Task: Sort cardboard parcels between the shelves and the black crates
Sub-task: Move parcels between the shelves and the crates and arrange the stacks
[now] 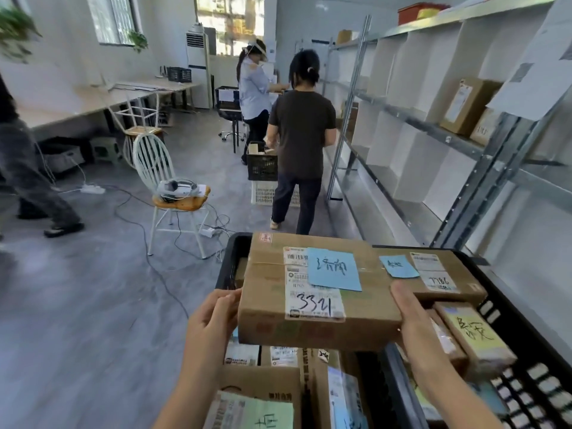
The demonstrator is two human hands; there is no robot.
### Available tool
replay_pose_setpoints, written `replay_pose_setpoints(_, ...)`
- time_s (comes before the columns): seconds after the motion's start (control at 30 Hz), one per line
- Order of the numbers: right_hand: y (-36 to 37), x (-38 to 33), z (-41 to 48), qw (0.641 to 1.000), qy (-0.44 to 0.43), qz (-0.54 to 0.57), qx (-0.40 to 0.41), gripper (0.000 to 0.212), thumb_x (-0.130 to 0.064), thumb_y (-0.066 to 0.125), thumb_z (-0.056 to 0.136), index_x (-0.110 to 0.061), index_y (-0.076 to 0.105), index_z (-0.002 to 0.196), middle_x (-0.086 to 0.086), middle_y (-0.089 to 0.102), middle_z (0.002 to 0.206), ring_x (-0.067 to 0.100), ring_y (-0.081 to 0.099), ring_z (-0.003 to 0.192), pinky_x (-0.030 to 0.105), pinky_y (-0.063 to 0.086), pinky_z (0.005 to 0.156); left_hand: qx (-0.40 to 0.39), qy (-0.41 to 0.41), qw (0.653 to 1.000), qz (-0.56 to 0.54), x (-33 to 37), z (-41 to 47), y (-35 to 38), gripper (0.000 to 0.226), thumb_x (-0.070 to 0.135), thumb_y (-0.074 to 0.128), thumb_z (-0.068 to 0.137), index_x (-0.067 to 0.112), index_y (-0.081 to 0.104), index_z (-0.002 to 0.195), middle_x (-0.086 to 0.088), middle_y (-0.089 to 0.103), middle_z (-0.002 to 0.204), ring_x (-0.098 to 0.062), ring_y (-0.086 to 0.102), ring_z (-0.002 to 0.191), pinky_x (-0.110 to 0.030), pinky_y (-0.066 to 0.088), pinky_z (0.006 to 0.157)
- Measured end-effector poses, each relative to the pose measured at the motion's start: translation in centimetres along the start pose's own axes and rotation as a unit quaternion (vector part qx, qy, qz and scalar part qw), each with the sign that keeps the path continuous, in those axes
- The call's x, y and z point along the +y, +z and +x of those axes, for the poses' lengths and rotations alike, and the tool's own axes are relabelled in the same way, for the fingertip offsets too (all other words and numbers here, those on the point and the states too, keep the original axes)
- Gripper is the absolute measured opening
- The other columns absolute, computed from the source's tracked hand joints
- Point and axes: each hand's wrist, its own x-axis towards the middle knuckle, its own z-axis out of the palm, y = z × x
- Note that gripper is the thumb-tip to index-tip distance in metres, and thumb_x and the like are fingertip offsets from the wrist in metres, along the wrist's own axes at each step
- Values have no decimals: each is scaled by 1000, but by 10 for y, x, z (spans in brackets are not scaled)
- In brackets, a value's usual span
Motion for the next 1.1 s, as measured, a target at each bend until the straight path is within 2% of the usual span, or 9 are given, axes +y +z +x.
replay_pose_setpoints(0.1, 2, 4, -3, 1000, -13, 1, -28, 67, -84, 57, 68, -36, 64, 114, -10, 72, 113, 7, 66, 107, 37, 45, 97, -4, -20, 1000, 20, -4, 2, 0, 32, 24, 51, 101, 19, 75, 81, 3, 73, 76, -10, 66, 69, -17, 49, 57)
replay_pose_setpoints(0.2, -3, 9, -4, 999, 0, 4, -32, 35, -67, 56, 80, -36, 63, 95, -7, 74, 102, 8, 68, 101, 38, 48, 92, -21, -77, 997, -4, -8, 4, 2, 32, 49, 54, 95, 25, 76, 96, 2, 78, 94, -15, 72, 86, -22, 52, 65)
replay_pose_setpoints(0.33, -9, 8, 3, 999, 1, 20, -33, 21, -43, 54, 95, -31, 58, 112, -1, 73, 112, 21, 65, 112, 43, 50, 95, -61, -87, 994, 5, -7, 9, 11, 42, 69, 66, 75, 29, 72, 85, 0, 75, 87, -11, 71, 76, -19, 51, 54)
replay_pose_setpoints(0.5, -7, -8, 26, 995, -4, 85, -57, 32, -40, 51, 99, -24, 55, 126, 6, 71, 120, 24, 67, 111, 42, 52, 90, -89, -58, 994, -22, 0, 29, 18, 35, 51, 74, 75, 21, 70, 92, -4, 76, 91, -14, 72, 77, -21, 54, 57)
replay_pose_setpoints(0.6, 2, -15, 41, 993, 4, 76, -89, 49, -49, 63, 88, -27, 54, 131, 3, 72, 118, 21, 69, 110, 37, 57, 86, -100, -50, 994, -7, 2, 44, 13, 33, 48, 73, 78, 21, 70, 95, -6, 76, 98, -18, 74, 86, -25, 58, 65)
replay_pose_setpoints(0.77, 18, 9, 50, 990, 46, 70, -113, 58, -45, 78, 73, -47, 56, 126, -2, 75, 111, 18, 72, 101, 31, 60, 77, -64, -103, 987, 108, -29, 51, 2, 32, 52, 55, 95, 24, 60, 111, -5, 70, 110, -20, 69, 97, -35, 58, 75)
replay_pose_setpoints(0.87, 26, 34, 48, 988, 70, 93, -98, 64, -39, 78, 74, -42, 57, 133, 1, 75, 110, 19, 73, 100, 26, 59, 72, -64, -137, 975, 161, -47, 50, -5, 39, 59, 50, 95, 30, 55, 120, 1, 68, 113, -18, 68, 100, -37, 57, 77)
replay_pose_setpoints(1.03, 33, 68, 50, 987, 108, 106, -48, 62, -36, 80, 72, -35, 63, 131, 2, 77, 105, 19, 74, 96, 25, 59, 68, -95, -162, 961, 204, -60, 54, -6, 40, 45, 48, 101, 14, 64, 120, -15, 67, 119, -32, 64, 111, -51, 51, 96)
replay_pose_setpoints(1.1, 40, 79, 56, 986, 122, 106, -46, 57, -32, 79, 76, -34, 62, 131, 1, 77, 104, 18, 74, 94, 25, 59, 67, -85, -153, 950, 258, -63, 55, -4, 37, 46, 48, 100, 19, 63, 120, -4, 68, 116, -22, 64, 106, -46, 53, 95)
